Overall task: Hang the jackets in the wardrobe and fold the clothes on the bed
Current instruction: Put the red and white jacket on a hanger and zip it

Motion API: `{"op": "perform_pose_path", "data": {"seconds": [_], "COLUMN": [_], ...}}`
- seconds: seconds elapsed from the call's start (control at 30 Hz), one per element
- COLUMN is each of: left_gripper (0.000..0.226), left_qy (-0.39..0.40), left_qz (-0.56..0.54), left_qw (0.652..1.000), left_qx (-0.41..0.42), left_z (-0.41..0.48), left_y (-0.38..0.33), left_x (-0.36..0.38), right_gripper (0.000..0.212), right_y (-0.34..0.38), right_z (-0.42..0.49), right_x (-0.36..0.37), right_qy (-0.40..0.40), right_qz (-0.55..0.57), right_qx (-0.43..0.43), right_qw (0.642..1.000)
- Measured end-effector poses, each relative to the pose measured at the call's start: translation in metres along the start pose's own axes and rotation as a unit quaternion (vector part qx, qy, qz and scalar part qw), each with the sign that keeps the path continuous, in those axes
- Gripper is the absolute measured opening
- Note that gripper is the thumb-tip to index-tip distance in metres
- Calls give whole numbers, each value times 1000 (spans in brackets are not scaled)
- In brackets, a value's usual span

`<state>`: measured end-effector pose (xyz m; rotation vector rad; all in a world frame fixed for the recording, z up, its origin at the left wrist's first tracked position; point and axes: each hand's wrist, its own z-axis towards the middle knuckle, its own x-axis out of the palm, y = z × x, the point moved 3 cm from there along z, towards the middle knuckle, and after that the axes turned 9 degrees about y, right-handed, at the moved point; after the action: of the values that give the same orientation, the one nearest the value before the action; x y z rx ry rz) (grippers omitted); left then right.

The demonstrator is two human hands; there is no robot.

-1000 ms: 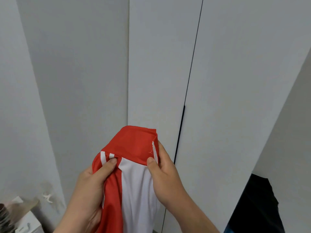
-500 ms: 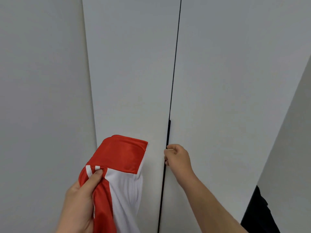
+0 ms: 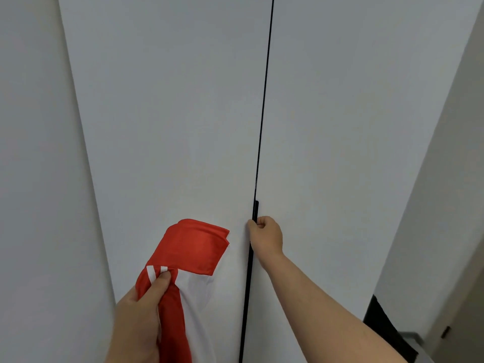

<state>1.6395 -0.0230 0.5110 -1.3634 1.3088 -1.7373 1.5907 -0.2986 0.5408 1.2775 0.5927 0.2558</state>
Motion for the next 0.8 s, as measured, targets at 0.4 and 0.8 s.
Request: {"op": "perform_pose_path", "data": {"seconds": [0.4,0.8], "left_gripper": [9,17], "left_qy": [126,206], "left_qz": [-11,-2], "left_qw": [992,976], "left_qx": [-27,-76], "left_z": [9,-64], "left_y": [10,48], "left_x": [-1,40], "right_gripper": [21,31], "right_y": [-5,-17], "right_z": [-97,-225], "right_x": [-29,-157], "right_qy": [-51,-85], "right_qz": [-14,15], "right_qx": [-24,-39], "right_qw": [998,996]}}
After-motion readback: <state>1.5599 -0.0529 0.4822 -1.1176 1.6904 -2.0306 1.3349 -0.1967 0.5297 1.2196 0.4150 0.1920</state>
